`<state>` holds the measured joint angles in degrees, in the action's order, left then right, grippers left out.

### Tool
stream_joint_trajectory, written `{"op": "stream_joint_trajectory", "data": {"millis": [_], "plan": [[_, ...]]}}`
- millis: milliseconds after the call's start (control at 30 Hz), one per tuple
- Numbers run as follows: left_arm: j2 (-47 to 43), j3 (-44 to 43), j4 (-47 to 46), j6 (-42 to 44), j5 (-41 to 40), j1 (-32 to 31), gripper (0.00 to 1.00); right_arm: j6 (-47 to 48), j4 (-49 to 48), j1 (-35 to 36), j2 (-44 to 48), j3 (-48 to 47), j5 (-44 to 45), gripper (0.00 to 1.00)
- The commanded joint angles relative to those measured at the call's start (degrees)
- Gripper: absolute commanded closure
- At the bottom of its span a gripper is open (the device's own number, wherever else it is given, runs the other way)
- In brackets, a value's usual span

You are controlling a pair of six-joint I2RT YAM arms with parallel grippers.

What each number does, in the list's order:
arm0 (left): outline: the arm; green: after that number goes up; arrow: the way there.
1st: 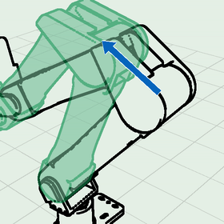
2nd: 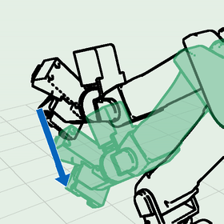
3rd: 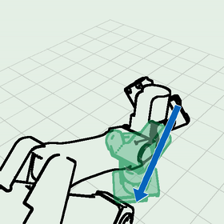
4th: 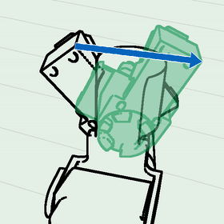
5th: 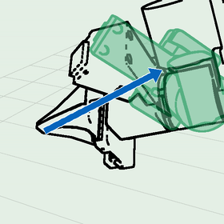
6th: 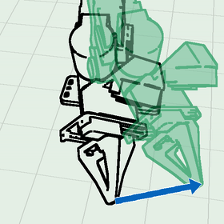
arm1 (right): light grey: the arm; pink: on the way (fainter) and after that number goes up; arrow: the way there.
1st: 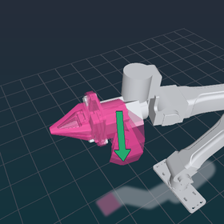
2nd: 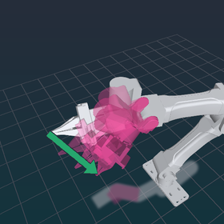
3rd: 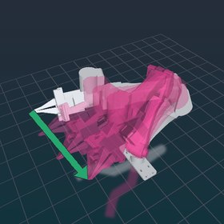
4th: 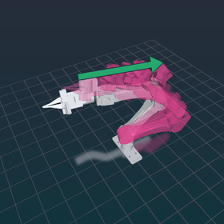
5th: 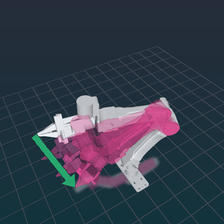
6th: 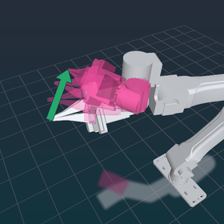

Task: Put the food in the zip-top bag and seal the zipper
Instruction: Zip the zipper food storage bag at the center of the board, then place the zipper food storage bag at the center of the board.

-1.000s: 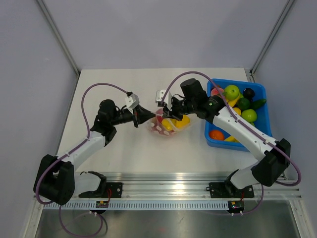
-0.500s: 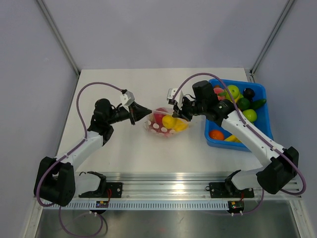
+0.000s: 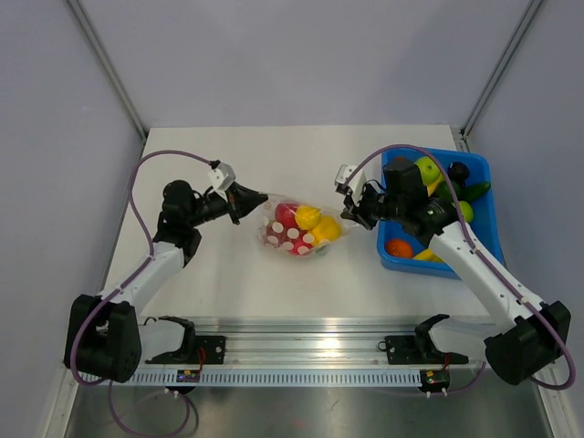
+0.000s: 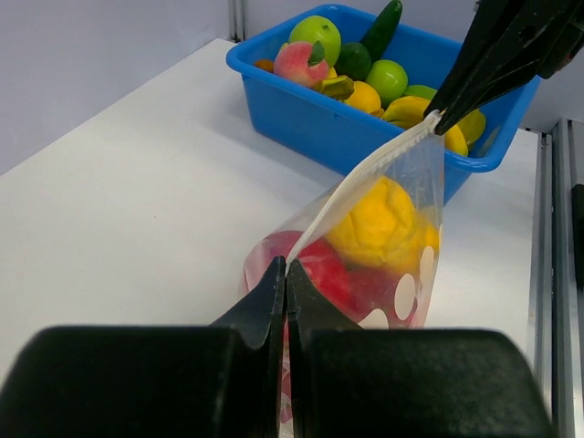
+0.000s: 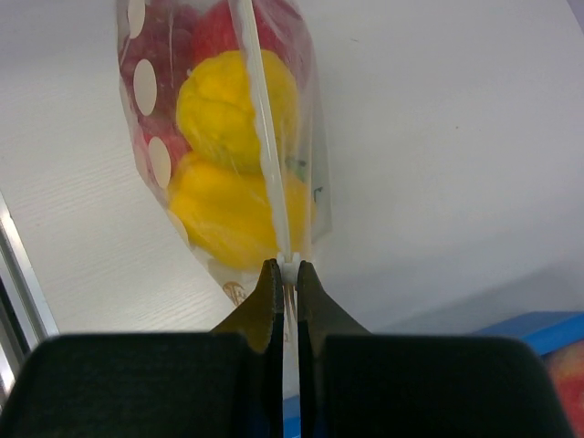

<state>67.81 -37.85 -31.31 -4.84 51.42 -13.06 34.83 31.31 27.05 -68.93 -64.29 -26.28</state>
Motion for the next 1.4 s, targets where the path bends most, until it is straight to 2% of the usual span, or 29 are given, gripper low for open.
{"op": "stream_joint_trajectory", "data": {"millis": [0,400,800,1000,1233,1267,1333,1367], "plan": [[-2.0,-1.3,-3.2,0.7,-1.7,2.1,1.0,-1.9,-1.2,-1.3,3.6,2.0,3.3,1.0],[-3.4,-2.6,2.5,3.3,-2.6,5.9,1.0,-7.0,-0.5,-1.6,13.0,8.1,7.0,1.0],[-1.7,-4.7,-0.1,-1.3,-0.4,5.9,1.0,-8.9,-3.8,-1.6,11.3,6.7,6.8,1.0],[6.0,-16.1,6.1,-1.8,-0.6,5.9,1.0,-4.4,-7.7,-1.6,0.5,-2.1,11.5,1.0],[18.2,-34.3,7.9,-4.6,-0.4,6.7,1.0,-0.2,-6.1,-2.3,-14.0,-24.8,11.6,1.0],[19.0,-35.7,7.8,-5.2,-0.4,6.9,0.95,0.0,-6.1,-2.3,-15.4,-25.6,10.4,1.0],[20.7,-38.0,7.4,-7.8,-0.3,7.6,0.67,-0.5,-6.1,-2.2,-16.1,-25.4,8.3,0.98],[20.7,-38.0,7.4,-8.5,-0.5,7.8,0.52,-1.9,-5.9,-2.2,-16.0,-24.5,5.7,0.83]]}}
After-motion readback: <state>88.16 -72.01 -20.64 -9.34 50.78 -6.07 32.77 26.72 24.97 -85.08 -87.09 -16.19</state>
